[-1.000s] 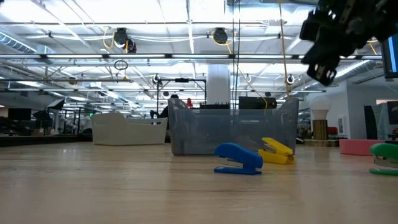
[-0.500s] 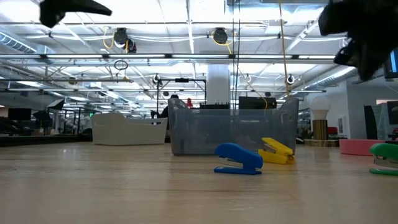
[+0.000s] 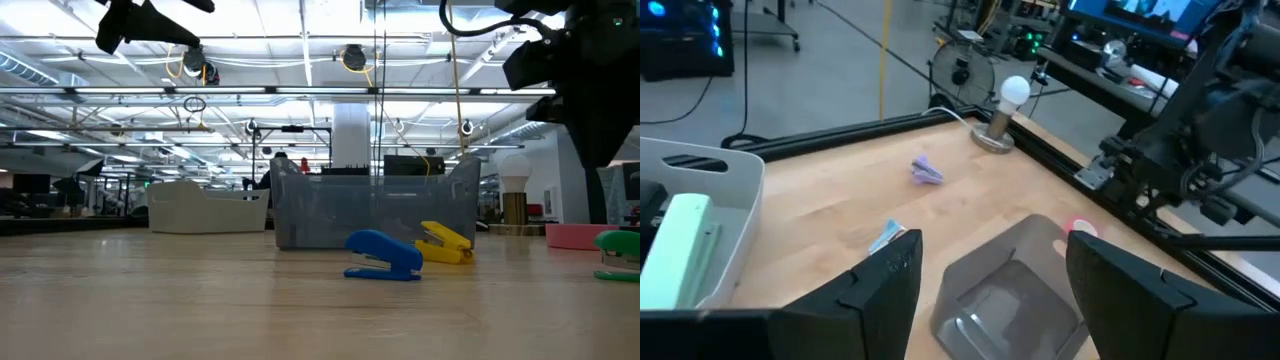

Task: Pick and place Stapler, Stapler remover, tape
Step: Put the pink tape into the white bin

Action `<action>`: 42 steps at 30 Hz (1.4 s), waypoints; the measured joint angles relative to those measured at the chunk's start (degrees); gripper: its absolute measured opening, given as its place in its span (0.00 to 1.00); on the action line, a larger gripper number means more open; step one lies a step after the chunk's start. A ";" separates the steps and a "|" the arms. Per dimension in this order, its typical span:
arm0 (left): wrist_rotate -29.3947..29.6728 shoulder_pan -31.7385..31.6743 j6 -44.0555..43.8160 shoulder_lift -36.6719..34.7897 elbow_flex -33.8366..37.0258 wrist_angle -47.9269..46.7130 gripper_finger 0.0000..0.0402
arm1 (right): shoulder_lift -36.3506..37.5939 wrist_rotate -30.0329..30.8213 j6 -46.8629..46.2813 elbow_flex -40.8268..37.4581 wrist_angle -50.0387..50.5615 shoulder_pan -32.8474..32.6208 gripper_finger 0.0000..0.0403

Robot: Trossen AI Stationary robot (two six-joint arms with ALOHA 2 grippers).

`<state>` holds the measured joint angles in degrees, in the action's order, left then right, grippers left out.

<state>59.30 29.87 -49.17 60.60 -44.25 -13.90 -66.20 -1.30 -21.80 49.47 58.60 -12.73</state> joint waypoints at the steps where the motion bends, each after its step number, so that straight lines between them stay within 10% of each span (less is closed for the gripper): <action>1: -0.50 -0.08 0.00 0.00 0.00 -0.02 0.61 | 0.16 0.14 0.55 0.02 -0.03 0.24 0.15; 19: -1.22 -0.24 -0.04 0.00 0.00 -1.38 0.61 | 0.18 -0.29 5.18 -8.91 -9.77 0.78 0.59; 34: -1.20 -0.24 -0.13 0.00 0.00 -1.39 0.61 | 0.18 1.26 -0.20 -19.39 -22.70 2.02 0.45; 42: -1.17 -0.24 -0.79 0.02 0.00 -1.34 0.61 | 0.22 1.58 -4.54 -20.09 -23.71 3.73 0.19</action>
<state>58.13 29.63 -49.96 60.62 -44.25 -15.24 -65.98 0.27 -26.34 29.39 34.89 -8.99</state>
